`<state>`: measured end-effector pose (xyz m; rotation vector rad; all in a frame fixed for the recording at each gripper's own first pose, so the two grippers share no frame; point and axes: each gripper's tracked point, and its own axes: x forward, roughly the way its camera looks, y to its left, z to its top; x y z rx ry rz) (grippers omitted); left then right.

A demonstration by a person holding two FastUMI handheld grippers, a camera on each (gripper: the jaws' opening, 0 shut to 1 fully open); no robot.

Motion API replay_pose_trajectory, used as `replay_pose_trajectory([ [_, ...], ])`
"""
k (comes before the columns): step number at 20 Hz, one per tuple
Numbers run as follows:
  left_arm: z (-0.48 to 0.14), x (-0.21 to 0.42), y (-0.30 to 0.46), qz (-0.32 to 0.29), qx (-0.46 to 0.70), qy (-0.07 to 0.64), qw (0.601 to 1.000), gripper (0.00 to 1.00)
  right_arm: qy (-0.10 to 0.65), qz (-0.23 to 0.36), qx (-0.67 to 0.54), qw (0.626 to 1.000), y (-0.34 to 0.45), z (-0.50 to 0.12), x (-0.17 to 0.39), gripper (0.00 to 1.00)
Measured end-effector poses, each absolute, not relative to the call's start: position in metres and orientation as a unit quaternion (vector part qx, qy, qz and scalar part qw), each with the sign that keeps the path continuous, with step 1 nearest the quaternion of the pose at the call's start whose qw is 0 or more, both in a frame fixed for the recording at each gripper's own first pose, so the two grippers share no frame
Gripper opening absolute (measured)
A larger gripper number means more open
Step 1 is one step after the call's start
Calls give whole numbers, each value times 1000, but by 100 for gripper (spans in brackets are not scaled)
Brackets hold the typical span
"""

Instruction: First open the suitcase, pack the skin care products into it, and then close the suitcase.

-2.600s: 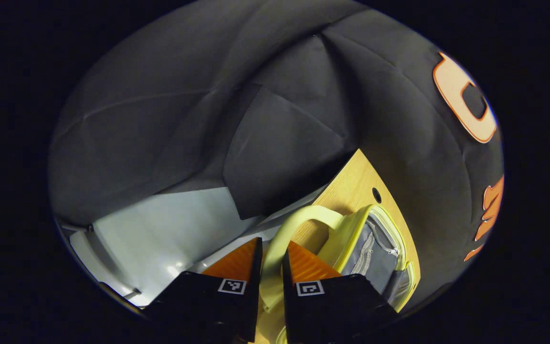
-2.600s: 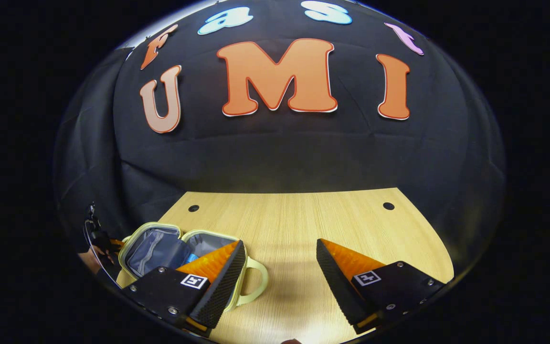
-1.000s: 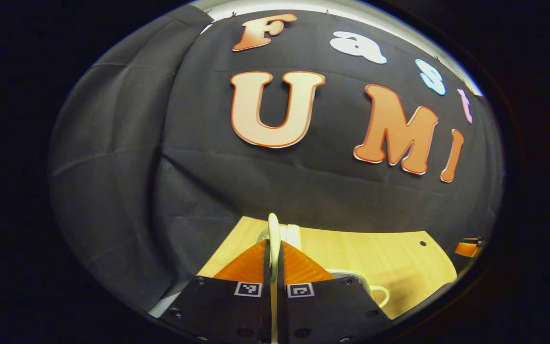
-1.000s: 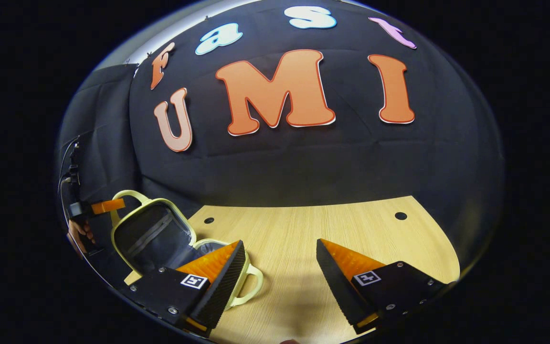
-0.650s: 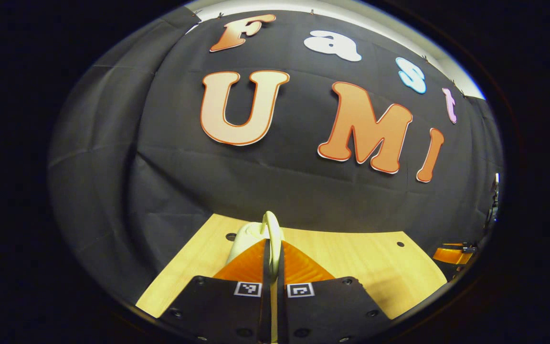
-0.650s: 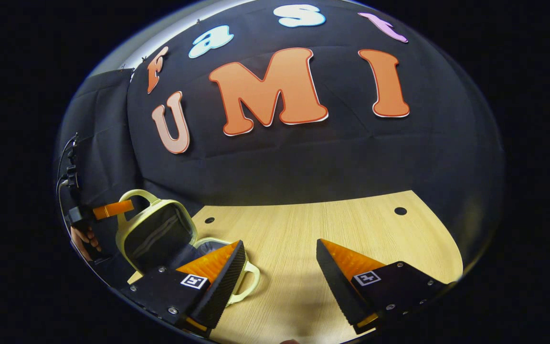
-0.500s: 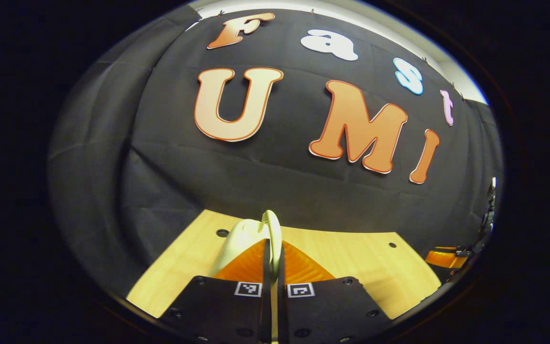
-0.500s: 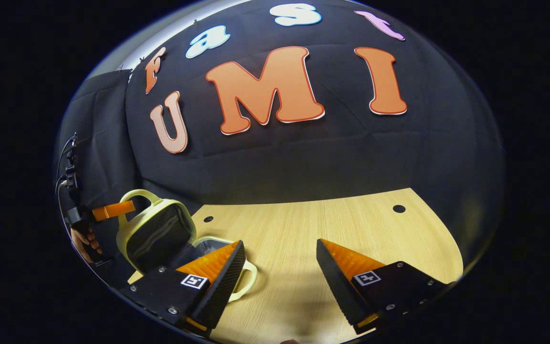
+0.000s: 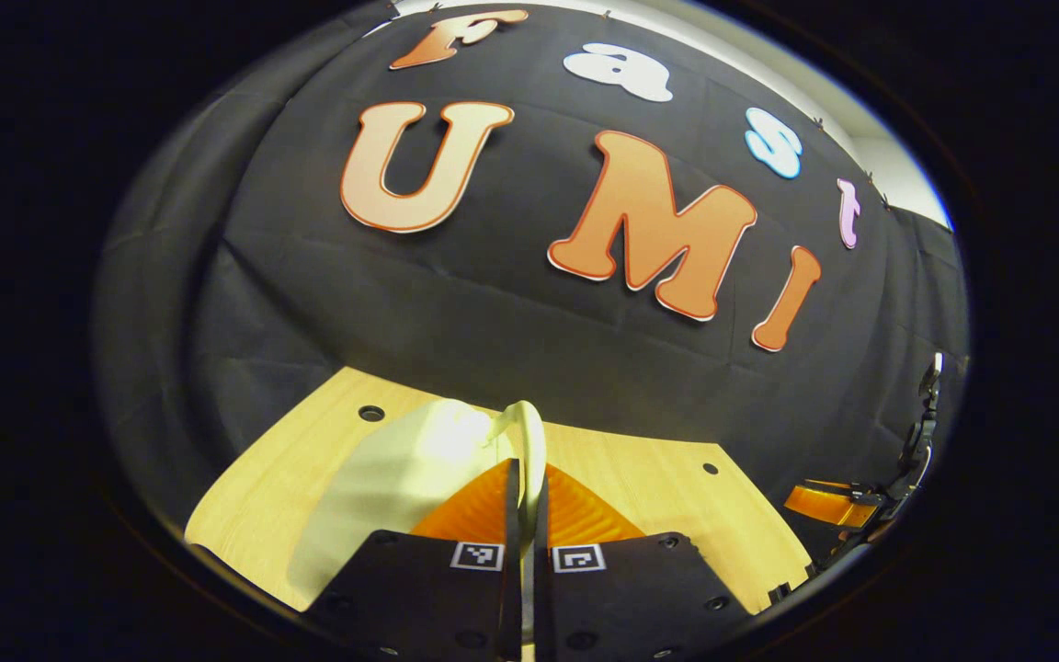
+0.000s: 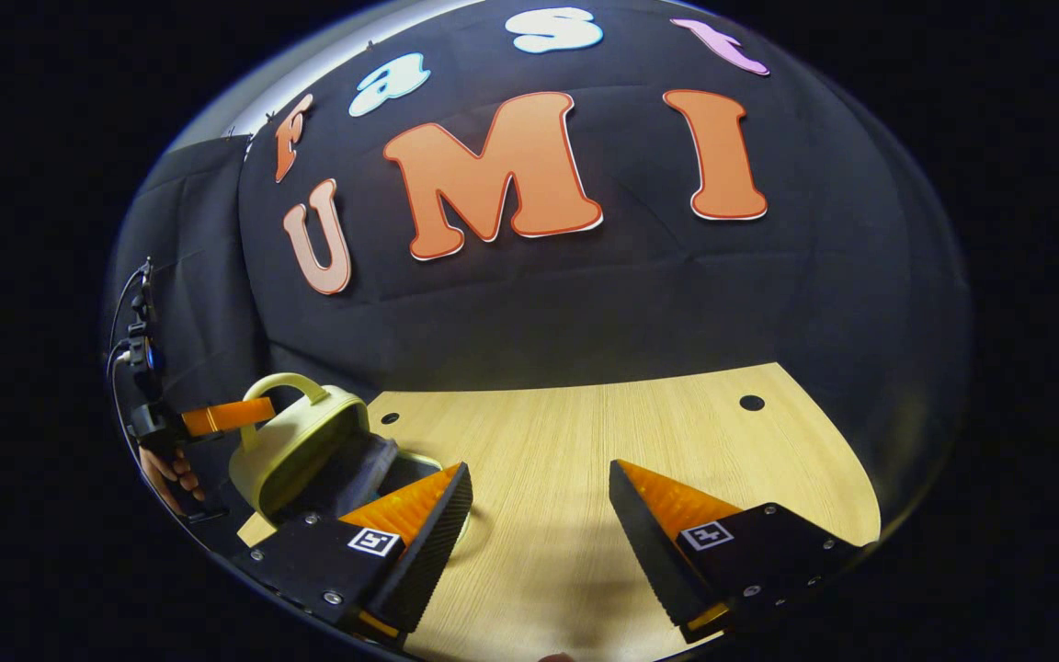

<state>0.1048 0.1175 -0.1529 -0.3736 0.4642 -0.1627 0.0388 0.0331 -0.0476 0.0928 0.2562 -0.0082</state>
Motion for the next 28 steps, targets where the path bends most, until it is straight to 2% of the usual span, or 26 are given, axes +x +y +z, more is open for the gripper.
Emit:
replay_pose_trajectory([
  [5, -190, 101, 48, -116, -176, 270, 939, 3, 138, 3, 38, 990, 20, -58, 33, 95],
  [9, -234, 92, 4, -138, -134, 318, 928, 5, 143, 6, 44, 989, 10, -63, 29, 95],
  [18, -298, 76, -24, -139, -30, 391, 909, 6, 155, 0, 42, 987, -9, -76, 29, 96],
  [20, -304, 66, -33, -154, -12, 401, 903, 15, 156, -3, 38, 987, -11, -76, 30, 95],
  [21, -301, 63, -44, -164, -24, 397, 903, 30, 153, -7, 36, 988, -13, -75, 30, 95],
  [22, -294, 60, -49, -168, -28, 390, 905, 31, 148, -7, 34, 988, -13, -73, 30, 95],
  [25, -267, 66, -53, -165, -21, 346, 923, 71, 124, -14, 14, 992, -12, -63, 31, 95],
  [26, -254, 69, -55, -166, -25, 331, 928, 81, 113, -17, 5, 993, -10, -58, 32, 95],
  [27, -240, 71, -57, -169, -32, 318, 932, 88, 101, -17, -1, 995, -6, -51, 33, 95],
  [28, -226, 71, -59, -172, -39, 306, 935, 88, 88, -16, -7, 996, -2, -45, 33, 95],
])
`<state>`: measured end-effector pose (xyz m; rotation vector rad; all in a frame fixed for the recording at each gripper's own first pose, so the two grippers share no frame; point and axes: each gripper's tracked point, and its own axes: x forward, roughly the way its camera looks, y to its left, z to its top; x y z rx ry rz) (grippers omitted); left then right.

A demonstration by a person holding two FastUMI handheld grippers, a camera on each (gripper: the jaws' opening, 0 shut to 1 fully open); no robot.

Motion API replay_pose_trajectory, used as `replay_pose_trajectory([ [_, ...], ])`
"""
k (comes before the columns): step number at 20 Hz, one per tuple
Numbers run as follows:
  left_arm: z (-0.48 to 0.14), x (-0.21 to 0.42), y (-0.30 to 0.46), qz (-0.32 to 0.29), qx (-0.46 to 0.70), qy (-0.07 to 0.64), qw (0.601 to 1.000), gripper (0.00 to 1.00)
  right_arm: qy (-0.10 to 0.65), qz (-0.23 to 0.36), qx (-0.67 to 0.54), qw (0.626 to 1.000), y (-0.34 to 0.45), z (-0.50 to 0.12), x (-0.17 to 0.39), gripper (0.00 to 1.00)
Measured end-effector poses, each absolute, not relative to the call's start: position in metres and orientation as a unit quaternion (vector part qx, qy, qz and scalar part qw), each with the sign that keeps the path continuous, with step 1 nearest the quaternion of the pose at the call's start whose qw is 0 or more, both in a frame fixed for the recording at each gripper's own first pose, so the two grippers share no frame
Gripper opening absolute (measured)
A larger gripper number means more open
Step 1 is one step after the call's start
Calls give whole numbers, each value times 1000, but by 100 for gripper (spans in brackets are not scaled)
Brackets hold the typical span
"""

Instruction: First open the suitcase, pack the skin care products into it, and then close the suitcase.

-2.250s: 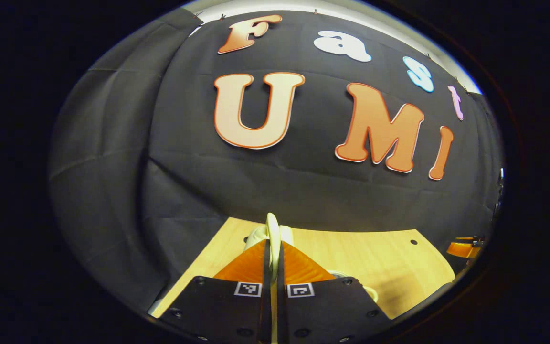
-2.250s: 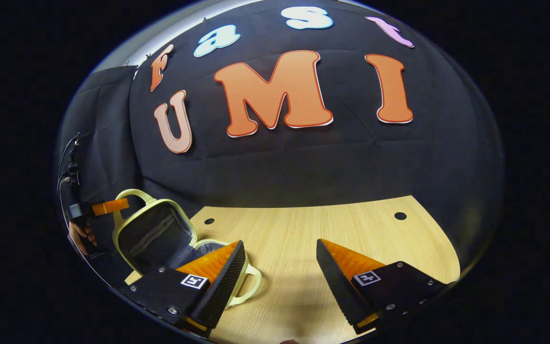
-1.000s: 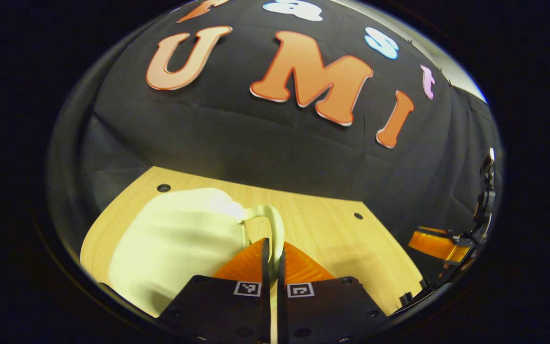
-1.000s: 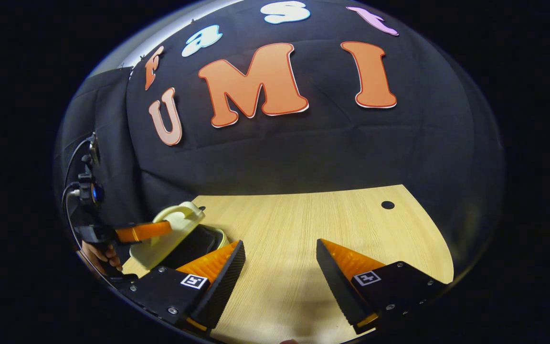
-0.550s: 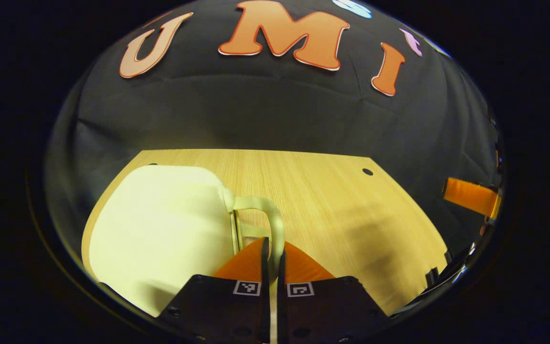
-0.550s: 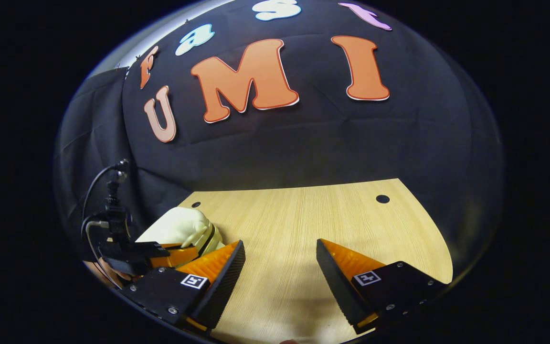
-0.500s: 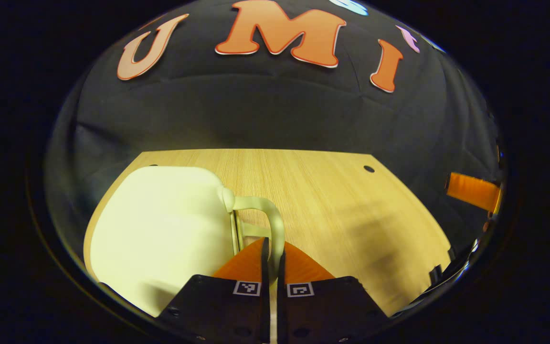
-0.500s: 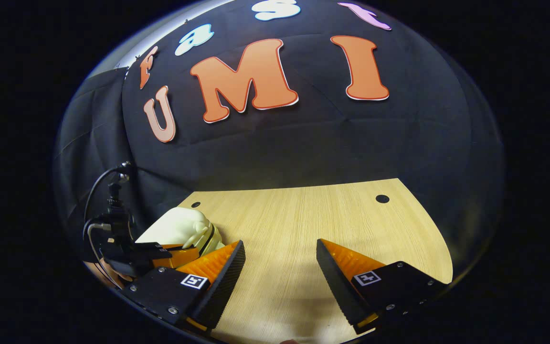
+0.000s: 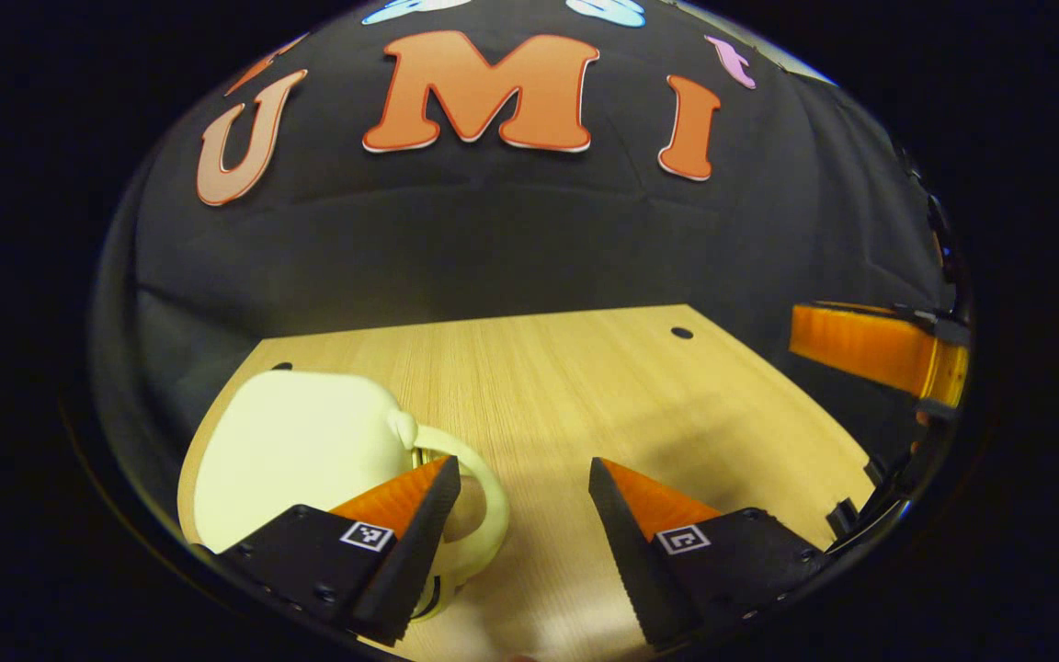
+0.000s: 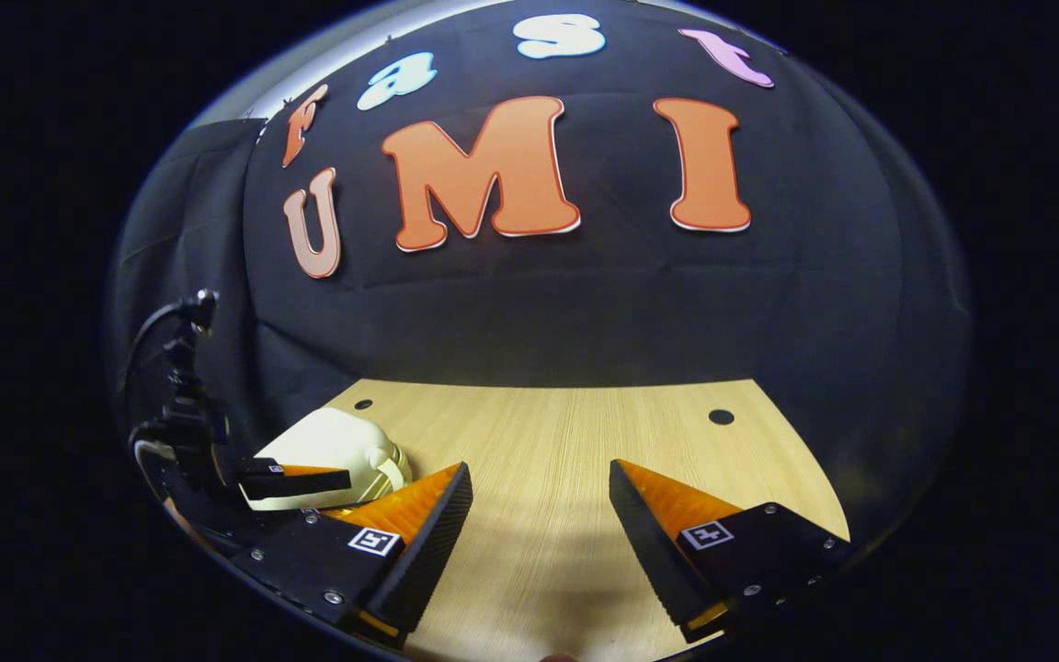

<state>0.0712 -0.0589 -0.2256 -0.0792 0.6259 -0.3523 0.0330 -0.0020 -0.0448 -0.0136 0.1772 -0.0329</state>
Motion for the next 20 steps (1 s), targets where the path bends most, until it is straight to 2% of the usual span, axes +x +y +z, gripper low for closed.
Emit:
replay_pose_trajectory([
  [4, -168, 85, -40, -140, -40, 240, 960, 92, 47, 1, -34, 998, 22, -26, 38, 95],
  [8, -111, 90, -17, -99, -28, 133, 986, 94, -9, 10, -44, 999, 43, 1, 39, 95],
  [20, -78, 81, -10, -84, -20, 85, 993, 93, -47, 20, -61, 997, 59, 20, 34, 95],
])
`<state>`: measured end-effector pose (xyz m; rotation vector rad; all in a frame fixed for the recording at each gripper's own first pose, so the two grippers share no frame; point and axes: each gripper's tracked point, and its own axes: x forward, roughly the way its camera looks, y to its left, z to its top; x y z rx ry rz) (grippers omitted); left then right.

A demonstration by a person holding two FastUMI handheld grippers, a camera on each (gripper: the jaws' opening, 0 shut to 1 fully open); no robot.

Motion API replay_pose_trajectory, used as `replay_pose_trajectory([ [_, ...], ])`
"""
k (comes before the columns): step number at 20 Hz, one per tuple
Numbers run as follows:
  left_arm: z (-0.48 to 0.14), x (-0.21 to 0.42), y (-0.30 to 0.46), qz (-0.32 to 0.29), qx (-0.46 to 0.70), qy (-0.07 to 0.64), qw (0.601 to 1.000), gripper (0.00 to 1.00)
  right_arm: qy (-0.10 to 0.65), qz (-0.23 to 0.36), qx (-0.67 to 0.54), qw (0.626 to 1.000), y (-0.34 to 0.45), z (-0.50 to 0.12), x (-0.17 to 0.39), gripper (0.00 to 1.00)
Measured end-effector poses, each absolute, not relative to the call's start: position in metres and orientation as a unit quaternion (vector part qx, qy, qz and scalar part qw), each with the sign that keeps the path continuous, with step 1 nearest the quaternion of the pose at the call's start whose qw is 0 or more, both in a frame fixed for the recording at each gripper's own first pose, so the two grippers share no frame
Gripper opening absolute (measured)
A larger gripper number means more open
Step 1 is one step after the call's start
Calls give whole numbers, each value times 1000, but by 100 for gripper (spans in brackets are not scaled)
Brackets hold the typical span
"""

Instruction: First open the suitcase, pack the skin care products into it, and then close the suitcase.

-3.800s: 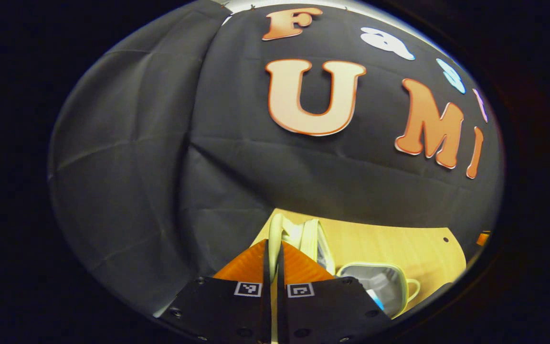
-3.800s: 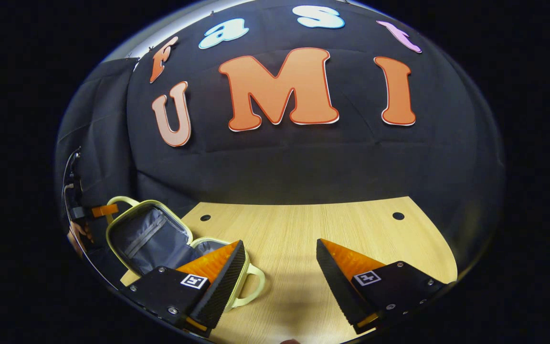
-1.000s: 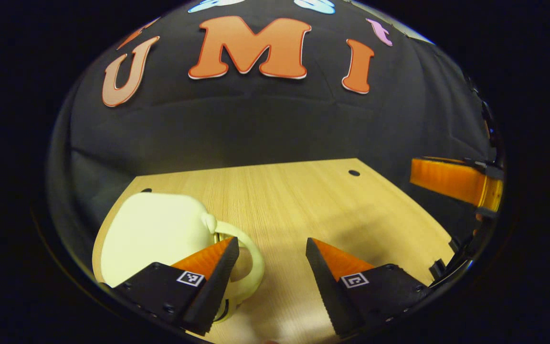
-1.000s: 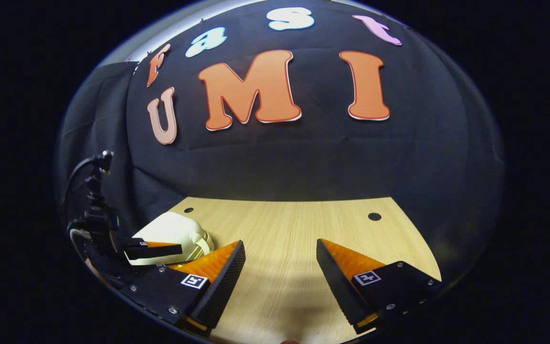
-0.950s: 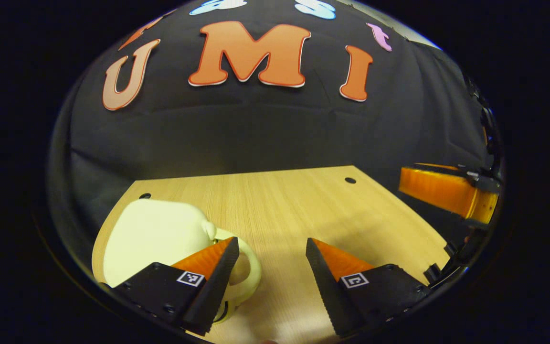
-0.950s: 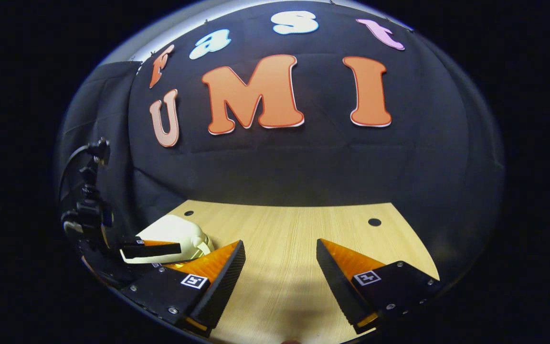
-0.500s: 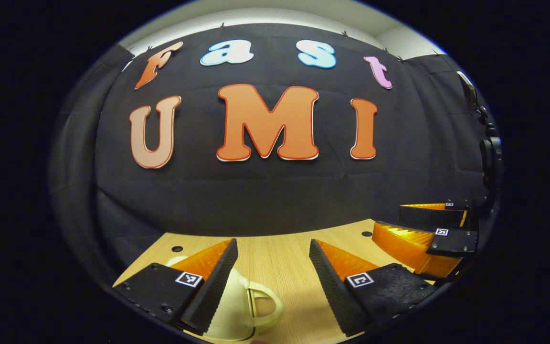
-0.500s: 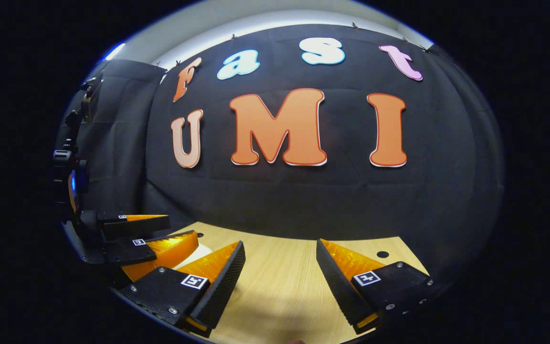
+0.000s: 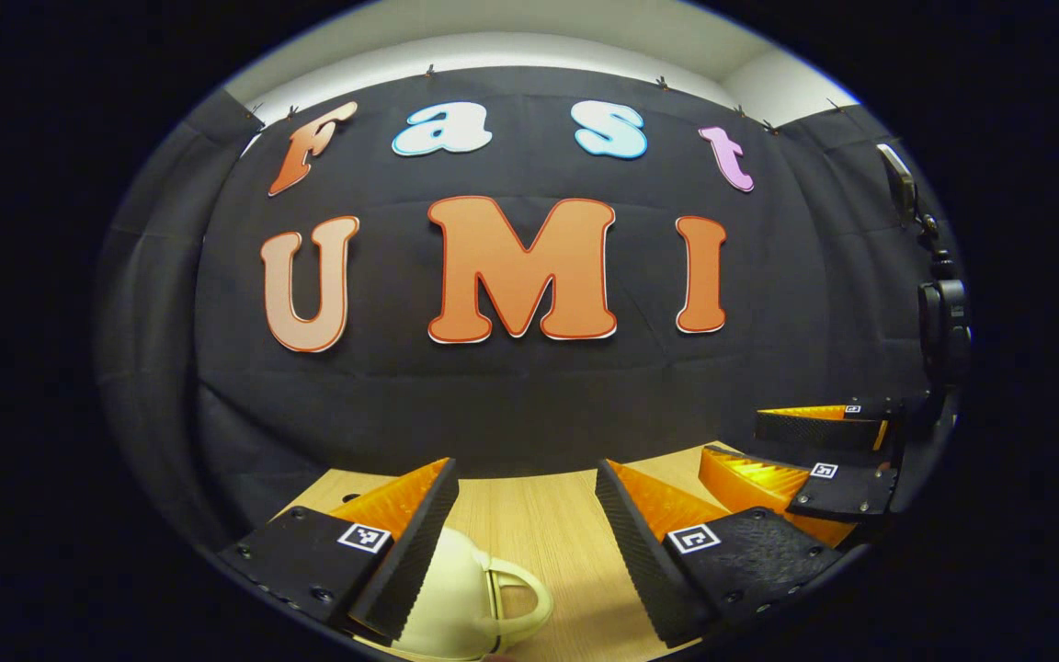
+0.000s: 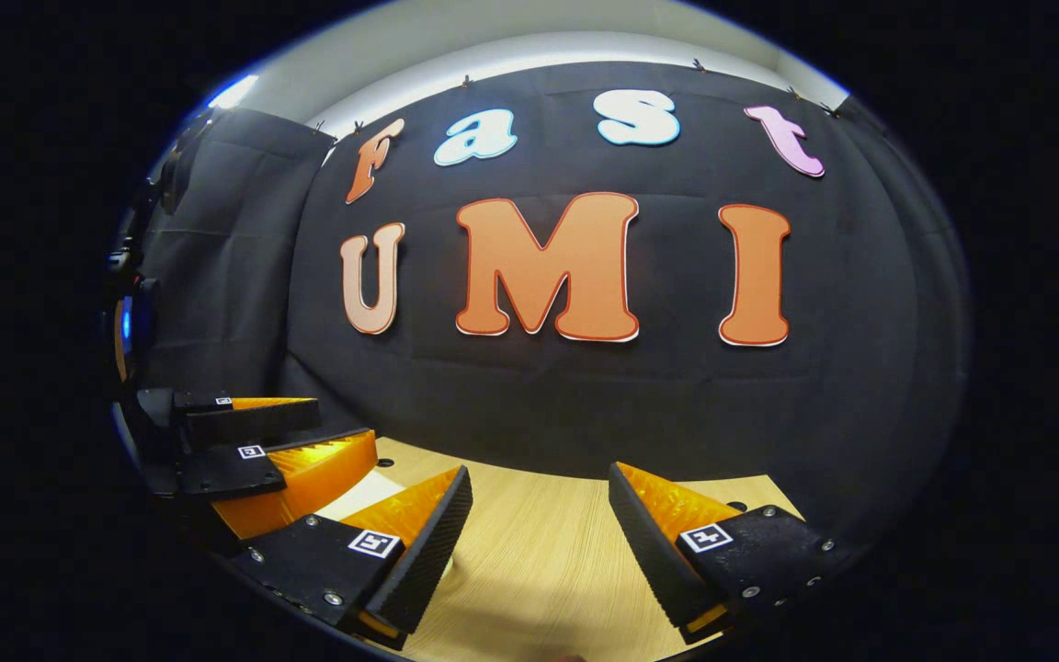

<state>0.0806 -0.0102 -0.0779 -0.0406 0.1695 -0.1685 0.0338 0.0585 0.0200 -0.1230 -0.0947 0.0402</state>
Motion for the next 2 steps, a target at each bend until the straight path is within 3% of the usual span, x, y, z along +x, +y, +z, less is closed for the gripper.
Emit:
replay_pose_trajectory([
  [2, -78, 77, -7, -80, -27, 85, 993, 94, -47, 23, -63, 997, 61, 19, 33, 95],
])
